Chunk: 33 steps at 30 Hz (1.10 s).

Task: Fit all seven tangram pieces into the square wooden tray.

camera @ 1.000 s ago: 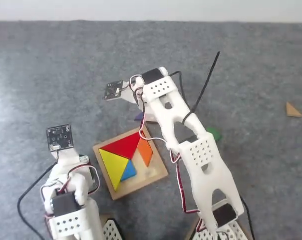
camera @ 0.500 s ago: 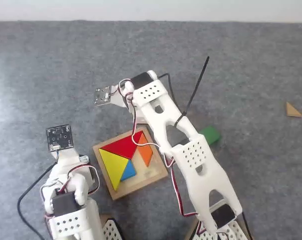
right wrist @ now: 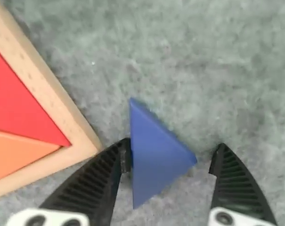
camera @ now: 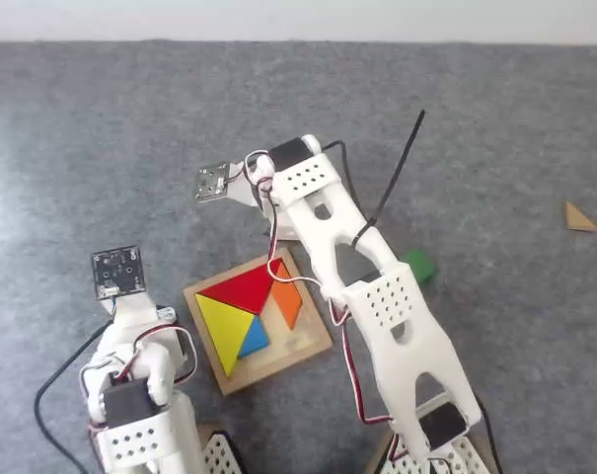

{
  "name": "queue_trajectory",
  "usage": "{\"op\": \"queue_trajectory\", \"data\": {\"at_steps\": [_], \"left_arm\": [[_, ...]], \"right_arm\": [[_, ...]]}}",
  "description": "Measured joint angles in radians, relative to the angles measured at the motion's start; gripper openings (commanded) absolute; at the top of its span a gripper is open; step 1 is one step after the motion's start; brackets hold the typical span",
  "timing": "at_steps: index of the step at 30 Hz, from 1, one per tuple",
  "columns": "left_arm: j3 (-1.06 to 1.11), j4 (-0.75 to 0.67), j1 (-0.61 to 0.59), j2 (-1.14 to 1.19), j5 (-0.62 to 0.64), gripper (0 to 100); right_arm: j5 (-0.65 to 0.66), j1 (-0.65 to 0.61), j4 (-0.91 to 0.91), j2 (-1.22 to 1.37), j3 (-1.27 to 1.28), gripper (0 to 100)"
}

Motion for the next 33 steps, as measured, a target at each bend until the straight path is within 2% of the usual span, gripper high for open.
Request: {"op": "queue_trajectory", "data": {"at_steps": [13, 18, 33], "left_arm": [[0.0, 0.0, 0.0, 0.0, 0.0, 1], [0.0, 0.0, 0.0, 0.0, 0.0, 1], [0.0, 0.0, 0.0, 0.0, 0.0, 1]], "right_arm": [[0.0, 0.005, 0.002, 0.0, 0.0, 23.2], [0.0, 0.005, 0.011, 0.0, -0.002, 18.5], [-0.011, 0.015, 0.049, -0.017, -0.012, 18.3]]}}
